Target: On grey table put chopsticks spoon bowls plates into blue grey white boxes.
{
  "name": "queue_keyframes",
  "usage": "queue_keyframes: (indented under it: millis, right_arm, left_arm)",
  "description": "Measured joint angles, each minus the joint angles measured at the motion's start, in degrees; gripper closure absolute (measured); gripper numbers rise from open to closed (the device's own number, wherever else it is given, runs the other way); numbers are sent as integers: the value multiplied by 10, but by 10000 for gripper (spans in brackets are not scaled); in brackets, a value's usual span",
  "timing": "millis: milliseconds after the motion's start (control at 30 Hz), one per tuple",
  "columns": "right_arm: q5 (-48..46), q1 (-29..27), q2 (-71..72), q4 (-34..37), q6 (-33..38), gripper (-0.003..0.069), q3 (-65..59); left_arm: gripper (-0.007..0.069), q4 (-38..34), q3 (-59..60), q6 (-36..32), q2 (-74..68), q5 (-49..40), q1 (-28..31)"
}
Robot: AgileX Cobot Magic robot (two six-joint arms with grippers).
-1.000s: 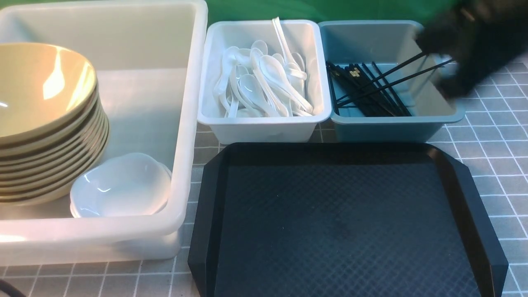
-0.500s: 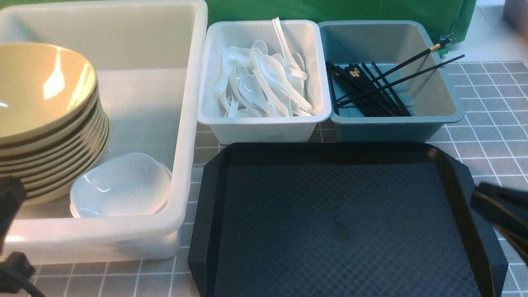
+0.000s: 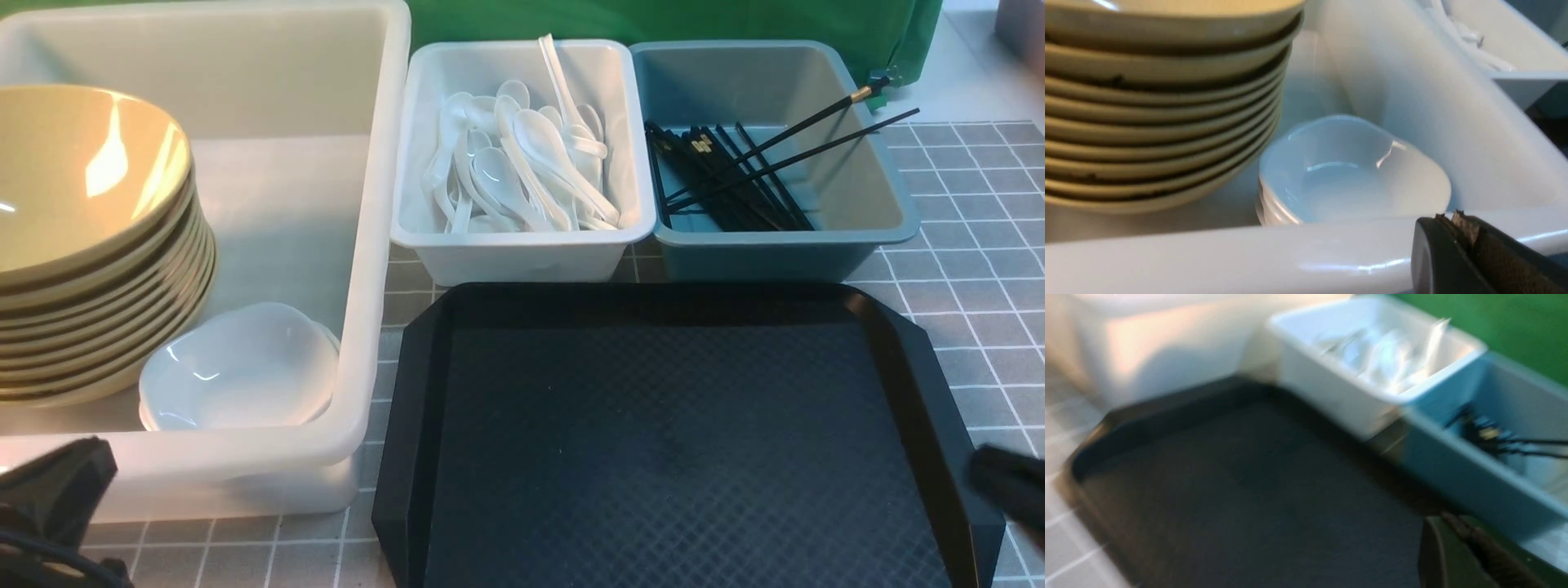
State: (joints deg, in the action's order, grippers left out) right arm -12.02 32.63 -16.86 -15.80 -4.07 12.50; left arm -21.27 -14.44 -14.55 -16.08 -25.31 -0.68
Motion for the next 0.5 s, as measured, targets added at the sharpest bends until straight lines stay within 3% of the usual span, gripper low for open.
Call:
queue_keyframes:
  millis: [33,133,167,300,500]
  right_arm:
    - [4,-10,11,2,0,614,-5]
    - [52,-129,120,42,6,614,-53]
    - [55,-135,120,44,7,614,-55]
    - [84,-267,175,115,19,614,-121]
    - [49,-317,175,146,23,614,-141]
  left_arm:
    - [633,0,2,0,0,0,0]
    - [633,3,17,0,0,-2,0]
    - [633,3,18,0,0,-2,0]
    - [633,3,31,0,-1,-9,0]
    - [633,5,38,0,-1,-22,0]
